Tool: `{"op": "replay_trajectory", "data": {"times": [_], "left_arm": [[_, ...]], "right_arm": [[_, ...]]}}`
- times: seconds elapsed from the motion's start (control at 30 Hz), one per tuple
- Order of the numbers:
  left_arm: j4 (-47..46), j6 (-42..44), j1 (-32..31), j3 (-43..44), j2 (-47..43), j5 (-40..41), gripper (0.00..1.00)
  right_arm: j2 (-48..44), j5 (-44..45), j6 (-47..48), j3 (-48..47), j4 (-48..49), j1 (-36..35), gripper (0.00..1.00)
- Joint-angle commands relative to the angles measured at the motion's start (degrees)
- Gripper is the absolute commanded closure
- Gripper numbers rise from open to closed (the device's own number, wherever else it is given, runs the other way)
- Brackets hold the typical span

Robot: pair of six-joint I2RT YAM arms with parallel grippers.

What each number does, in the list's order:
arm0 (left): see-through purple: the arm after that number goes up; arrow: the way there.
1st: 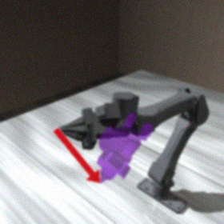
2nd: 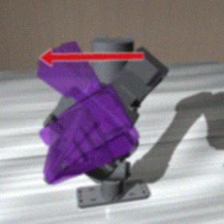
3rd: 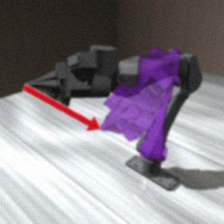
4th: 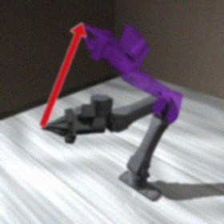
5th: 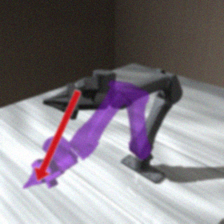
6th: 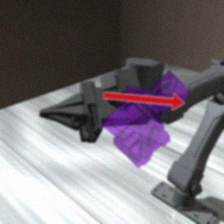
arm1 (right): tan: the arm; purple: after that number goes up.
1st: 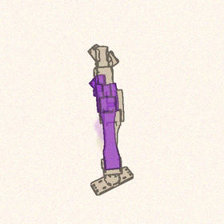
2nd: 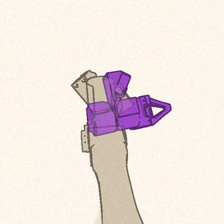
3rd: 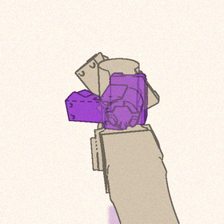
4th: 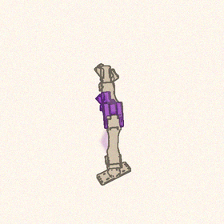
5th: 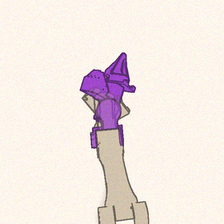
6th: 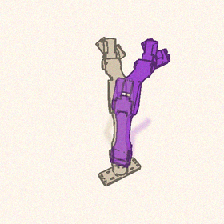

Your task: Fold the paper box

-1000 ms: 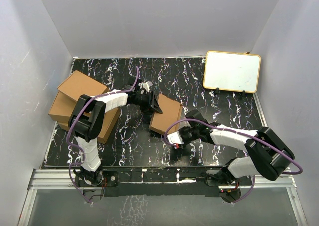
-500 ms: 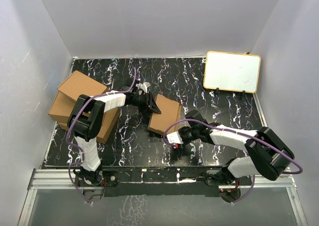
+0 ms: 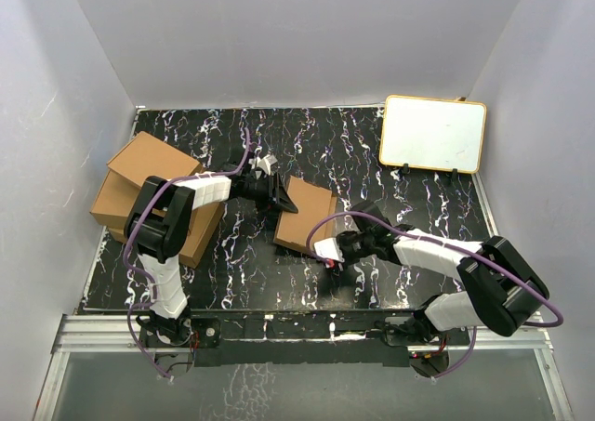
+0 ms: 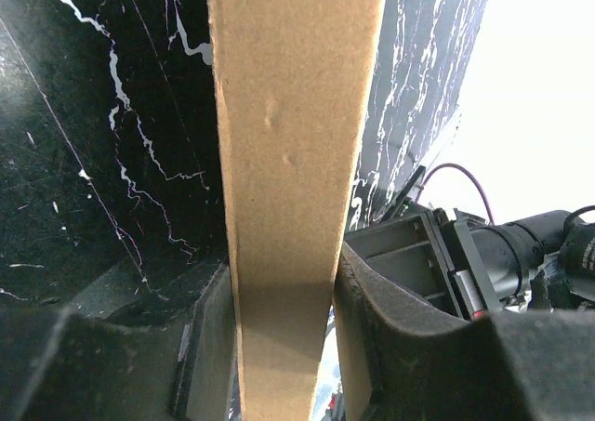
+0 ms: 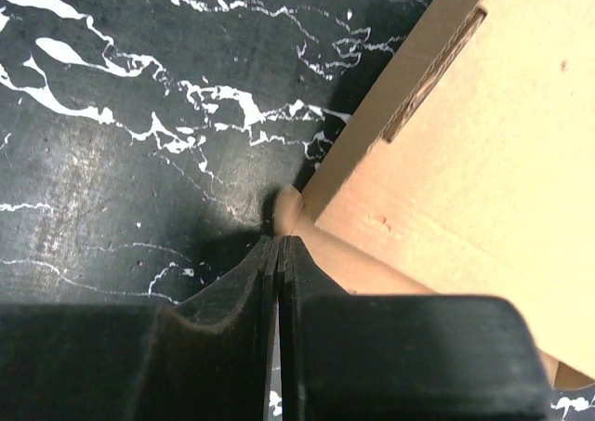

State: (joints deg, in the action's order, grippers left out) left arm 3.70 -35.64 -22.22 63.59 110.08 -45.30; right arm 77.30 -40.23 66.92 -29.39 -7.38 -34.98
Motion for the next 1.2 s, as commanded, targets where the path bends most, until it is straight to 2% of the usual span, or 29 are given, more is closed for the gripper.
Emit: {"op": "replay_trajectory", "data": {"times": [0.0,0.3,0.5,1.17], "left_arm": [[4.23,2.50,0.86,-2.20,1.01,5.85,1.00],[3.27,1.91,1.19,-2.99,1.28,4.87,1.00],[2.82,1.43,1.18,-3.12,1.43,4.62,1.00],[3.06,1.29,1.14,-3.05,1.59,4.52,1.00]], "right_arm": [[0.55,-0.32,-0.01,-2.33,-1.90,1.19,0.92],[0.70,-1.32,-0.77,-3.30,-2.84,1.60,0.92],[-2.32,-2.94,-2.22,-0.72,1.74,1.50,0.72],[0.13,0.48,-1.94,-1.44,1.66,-3.19,0.72]]}}
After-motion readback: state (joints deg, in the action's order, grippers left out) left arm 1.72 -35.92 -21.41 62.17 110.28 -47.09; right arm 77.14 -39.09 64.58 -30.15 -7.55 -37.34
